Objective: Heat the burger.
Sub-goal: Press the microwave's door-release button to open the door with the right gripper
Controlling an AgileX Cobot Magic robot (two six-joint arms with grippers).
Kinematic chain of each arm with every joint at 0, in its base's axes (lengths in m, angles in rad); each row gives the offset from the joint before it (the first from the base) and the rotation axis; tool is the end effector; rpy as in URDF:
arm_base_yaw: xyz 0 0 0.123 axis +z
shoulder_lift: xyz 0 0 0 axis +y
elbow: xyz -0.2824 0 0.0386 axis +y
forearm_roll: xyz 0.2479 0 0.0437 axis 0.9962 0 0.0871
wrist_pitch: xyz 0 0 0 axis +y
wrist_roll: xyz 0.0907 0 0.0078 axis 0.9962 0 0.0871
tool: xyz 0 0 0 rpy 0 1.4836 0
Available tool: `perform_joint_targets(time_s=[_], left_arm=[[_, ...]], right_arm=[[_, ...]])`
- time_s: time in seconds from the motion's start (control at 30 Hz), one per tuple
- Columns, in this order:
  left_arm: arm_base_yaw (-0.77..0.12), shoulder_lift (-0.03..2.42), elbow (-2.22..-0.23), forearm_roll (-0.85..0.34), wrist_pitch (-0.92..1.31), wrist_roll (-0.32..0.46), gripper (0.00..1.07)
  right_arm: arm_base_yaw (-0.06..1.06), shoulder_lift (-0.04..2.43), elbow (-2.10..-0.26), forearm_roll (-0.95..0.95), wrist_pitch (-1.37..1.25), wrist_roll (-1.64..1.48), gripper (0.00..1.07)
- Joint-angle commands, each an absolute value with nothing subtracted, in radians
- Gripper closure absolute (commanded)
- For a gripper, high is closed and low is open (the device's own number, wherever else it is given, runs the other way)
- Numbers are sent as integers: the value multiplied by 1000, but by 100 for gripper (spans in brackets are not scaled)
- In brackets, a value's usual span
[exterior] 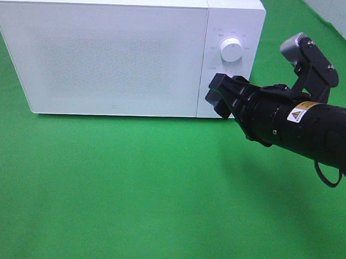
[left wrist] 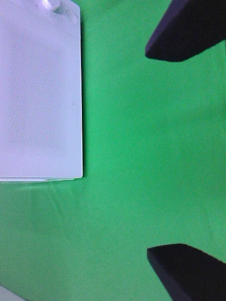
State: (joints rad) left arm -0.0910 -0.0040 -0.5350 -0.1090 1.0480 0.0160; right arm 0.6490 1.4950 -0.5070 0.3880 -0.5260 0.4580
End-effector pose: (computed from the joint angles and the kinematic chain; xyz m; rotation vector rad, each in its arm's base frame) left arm -0.0102 -0.0077 0.2882 0.1132 1.9892 -0.1776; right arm 0.2272 0.1507 0.1890 0.2805 2.0298 0.7430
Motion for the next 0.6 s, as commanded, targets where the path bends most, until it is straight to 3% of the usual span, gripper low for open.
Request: perform_joint_targets(time_s=[0.03,0.6], left_arm=[[-91,-22,-533,-110,1039,15,9],[-91,-22,-533,-110,1039,15,9]], right_arm=[[642,1418,-511,344,-393,237,42],[642,1120,-511,98,270,-17,42]])
